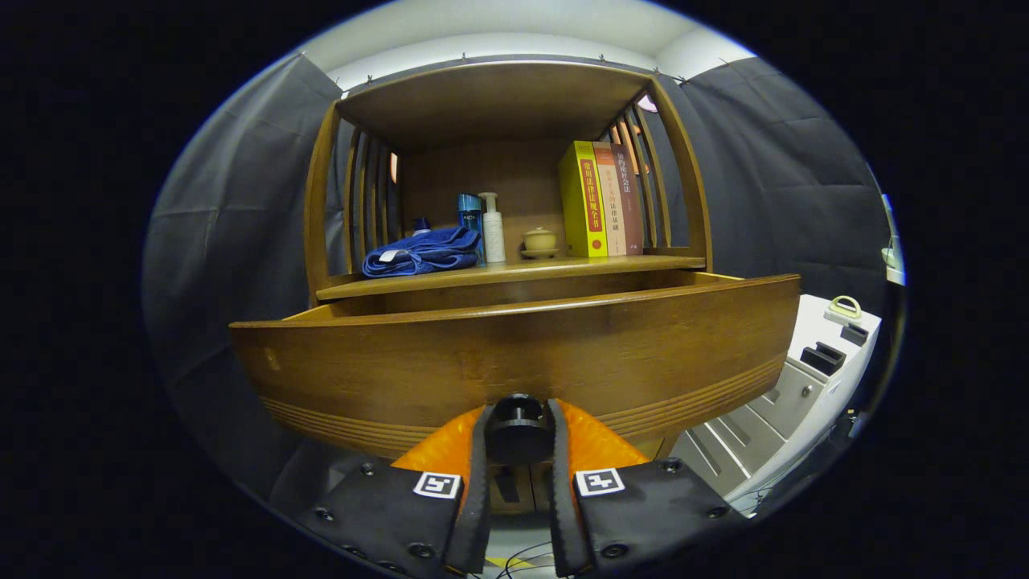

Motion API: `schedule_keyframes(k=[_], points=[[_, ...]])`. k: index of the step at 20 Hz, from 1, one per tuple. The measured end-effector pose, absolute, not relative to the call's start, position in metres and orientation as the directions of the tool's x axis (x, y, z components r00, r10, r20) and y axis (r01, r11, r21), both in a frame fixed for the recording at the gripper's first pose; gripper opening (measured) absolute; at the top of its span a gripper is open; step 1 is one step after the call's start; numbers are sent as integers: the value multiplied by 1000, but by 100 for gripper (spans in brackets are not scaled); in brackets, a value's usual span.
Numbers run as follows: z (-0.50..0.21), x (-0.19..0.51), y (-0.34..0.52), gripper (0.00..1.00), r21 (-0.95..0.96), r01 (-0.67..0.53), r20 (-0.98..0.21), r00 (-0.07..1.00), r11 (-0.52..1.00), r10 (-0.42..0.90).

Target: Pull open the drawer, take out the items inside it, and place them on the countertop above the cabinet.

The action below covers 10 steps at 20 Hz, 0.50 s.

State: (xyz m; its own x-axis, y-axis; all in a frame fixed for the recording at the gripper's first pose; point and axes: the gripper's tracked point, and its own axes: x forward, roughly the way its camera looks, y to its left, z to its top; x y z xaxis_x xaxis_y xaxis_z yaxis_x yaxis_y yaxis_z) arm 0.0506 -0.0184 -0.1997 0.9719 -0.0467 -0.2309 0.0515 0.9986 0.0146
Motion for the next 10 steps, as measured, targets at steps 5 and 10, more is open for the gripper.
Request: schedule_keyframes(k=[5, 10], points=[[-205, 46, -20, 39, 29, 55, -236, 971, 998, -47], [-208, 46, -20, 50, 11, 48, -237, 971, 999, -44]])
